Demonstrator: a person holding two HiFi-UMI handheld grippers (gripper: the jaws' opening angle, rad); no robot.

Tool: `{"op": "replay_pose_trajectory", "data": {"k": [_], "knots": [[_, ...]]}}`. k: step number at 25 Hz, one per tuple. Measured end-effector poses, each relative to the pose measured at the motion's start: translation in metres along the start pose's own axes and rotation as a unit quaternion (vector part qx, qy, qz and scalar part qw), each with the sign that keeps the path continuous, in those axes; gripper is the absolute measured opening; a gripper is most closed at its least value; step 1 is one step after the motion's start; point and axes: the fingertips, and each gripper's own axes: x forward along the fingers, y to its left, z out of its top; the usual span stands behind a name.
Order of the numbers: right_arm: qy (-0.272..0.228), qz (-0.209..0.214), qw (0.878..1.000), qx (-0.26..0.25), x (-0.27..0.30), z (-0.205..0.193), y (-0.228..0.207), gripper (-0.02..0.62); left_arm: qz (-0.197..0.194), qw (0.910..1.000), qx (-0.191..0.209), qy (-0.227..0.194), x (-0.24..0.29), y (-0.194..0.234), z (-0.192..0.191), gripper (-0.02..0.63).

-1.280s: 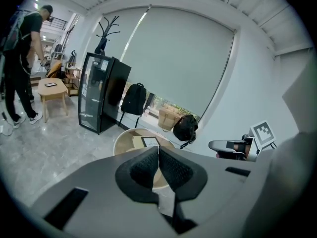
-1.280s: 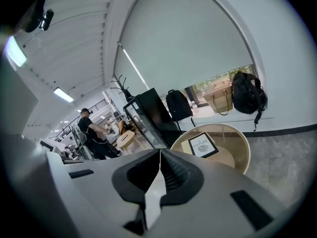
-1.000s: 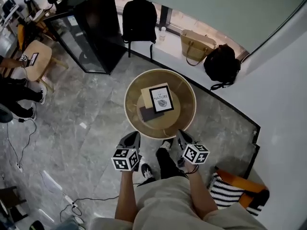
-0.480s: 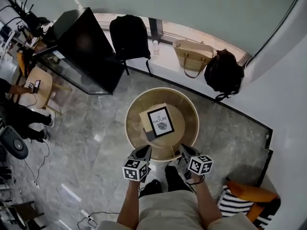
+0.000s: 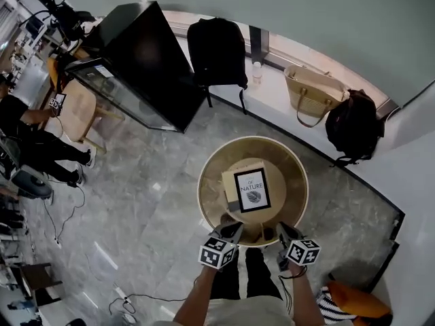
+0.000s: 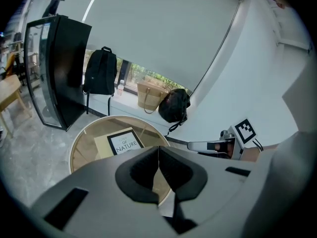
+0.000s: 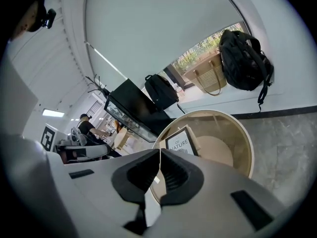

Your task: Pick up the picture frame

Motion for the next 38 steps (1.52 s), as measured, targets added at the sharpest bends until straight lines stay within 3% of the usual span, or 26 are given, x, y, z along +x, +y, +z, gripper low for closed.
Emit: {"op": "replay_pose_trajectory", "data": {"k": [7, 14, 17, 28, 32, 38], "knots": [[0.013, -0.034, 0.999, -0.014, 0.059, 0.009, -0.03, 0.035, -0.025, 0.9996, -0.01, 0.005, 0.057, 0.067, -0.015, 0.02], [0.04, -0.096, 0.994, -0.019, 0.092, -0.024, -0.065, 0.035, -0.025, 0.9992, -0.026, 0.015, 0.088, 0.138, -0.038, 0.02], [0.035, -0.104, 0.994, 0.002, 0.111, -0.036, -0.078, 0.035, -0.032, 0.9988, -0.008, 0.038, 0.097, 0.156, -0.052, 0.02], [-0.015, -0.088, 0.994, 0.055, 0.153, -0.044, -0.113, 0.035, -0.069, 0.9937, 0.034, 0.081, 0.154, 0.145, -0.081, 0.02], [-0.035, -0.085, 0.994, 0.053, 0.163, -0.057, -0.129, 0.037, -0.081, 0.9894, 0.063, 0.103, 0.173, 0.137, -0.09, 0.02], [-0.055, -0.068, 0.994, 0.069, 0.174, -0.05, -0.151, 0.038, -0.075, 0.9831, 0.101, 0.133, 0.196, 0.138, -0.104, 0.02]]}}
